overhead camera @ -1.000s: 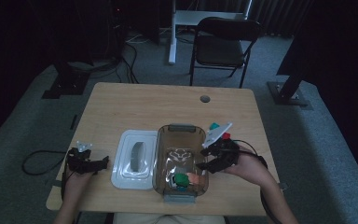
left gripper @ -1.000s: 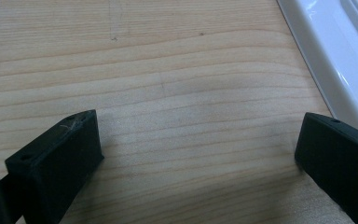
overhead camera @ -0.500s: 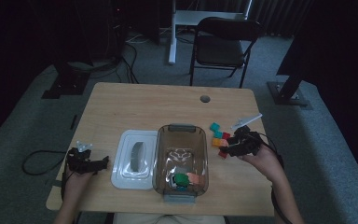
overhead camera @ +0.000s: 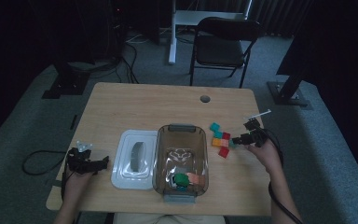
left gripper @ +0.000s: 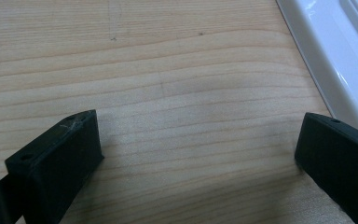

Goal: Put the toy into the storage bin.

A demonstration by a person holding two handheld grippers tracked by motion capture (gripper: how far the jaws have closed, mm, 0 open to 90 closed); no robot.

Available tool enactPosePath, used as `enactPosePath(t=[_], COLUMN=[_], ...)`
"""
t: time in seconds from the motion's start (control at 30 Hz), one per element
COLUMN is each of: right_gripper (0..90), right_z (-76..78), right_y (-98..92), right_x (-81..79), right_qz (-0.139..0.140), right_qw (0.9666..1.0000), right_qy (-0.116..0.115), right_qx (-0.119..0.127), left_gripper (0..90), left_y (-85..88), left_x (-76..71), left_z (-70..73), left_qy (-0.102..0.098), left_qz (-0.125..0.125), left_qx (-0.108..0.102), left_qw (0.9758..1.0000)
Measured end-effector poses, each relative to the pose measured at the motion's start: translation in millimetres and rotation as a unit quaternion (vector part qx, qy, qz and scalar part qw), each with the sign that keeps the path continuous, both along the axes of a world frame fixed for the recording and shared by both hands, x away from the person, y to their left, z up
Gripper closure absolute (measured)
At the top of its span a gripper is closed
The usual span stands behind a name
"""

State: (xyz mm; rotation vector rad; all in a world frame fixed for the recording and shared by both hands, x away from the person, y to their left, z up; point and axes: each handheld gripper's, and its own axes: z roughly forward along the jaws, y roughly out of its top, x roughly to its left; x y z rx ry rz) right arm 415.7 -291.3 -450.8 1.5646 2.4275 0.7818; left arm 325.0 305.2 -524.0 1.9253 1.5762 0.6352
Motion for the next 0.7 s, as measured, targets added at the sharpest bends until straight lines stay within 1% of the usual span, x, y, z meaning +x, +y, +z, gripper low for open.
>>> enactPosePath(t=[0.1,0.13,0.2,0.23,0.33,0.4,0.5,0.6,0.7], right_gripper=[47.0,46.7,46.6,46.6,46.9,47.7,49.1,52.4,52.5], right_z=[-4.0,-8.0,-10.3,-15.0,-23.1,-27.0,-29.0,-28.1,-28.3], right_y=[3.7,8.9,11.4,15.2,18.7,18.0,12.3,7.2,2.7], right_x=[4.1,7.0,8.4,11.3,14.9,15.8,15.6,14.1,12.6], right_qz=[-0.006,-0.009,-0.008,-0.013,-0.012,-0.013,-0.016,-0.016,-0.018], right_qw=[1.0000,0.9999,0.9999,0.9997,0.9991,0.9987,0.9990,0.9988,0.9987], right_qy=[0.005,0.009,0.010,0.012,0.020,0.025,0.028,0.029,0.031], right_qx=[-0.001,-0.006,-0.008,-0.018,-0.036,-0.043,-0.032,-0.036,-0.037], left_gripper=[0.9,0.9,0.9,0.9,0.9,0.9,0.9,0.9,0.9], left_y=[0.0,0.0,0.0,0.1,0.1,0.1,0.1,0.0,0.0], left_x=[0.0,0.0,0.0,0.0,0.0,0.0,0.0,0.0,0.0], left_z=[0.0,0.0,0.0,0.1,0.0,0.0,0.0,0.0,0.0], left_qy=[0.000,0.000,0.000,0.000,0.000,0.000,0.000,0.000,0.000], left_qz=[0.000,0.000,0.000,0.000,0.000,0.000,0.000,0.000,0.000], left_qx=[0.000,0.000,0.000,0.000,0.000,0.000,0.000,0.000,0.000], left_qw=[1.0000,1.0000,1.0000,1.0000,1.0000,1.0000,1.0000,1.0000,1.0000])
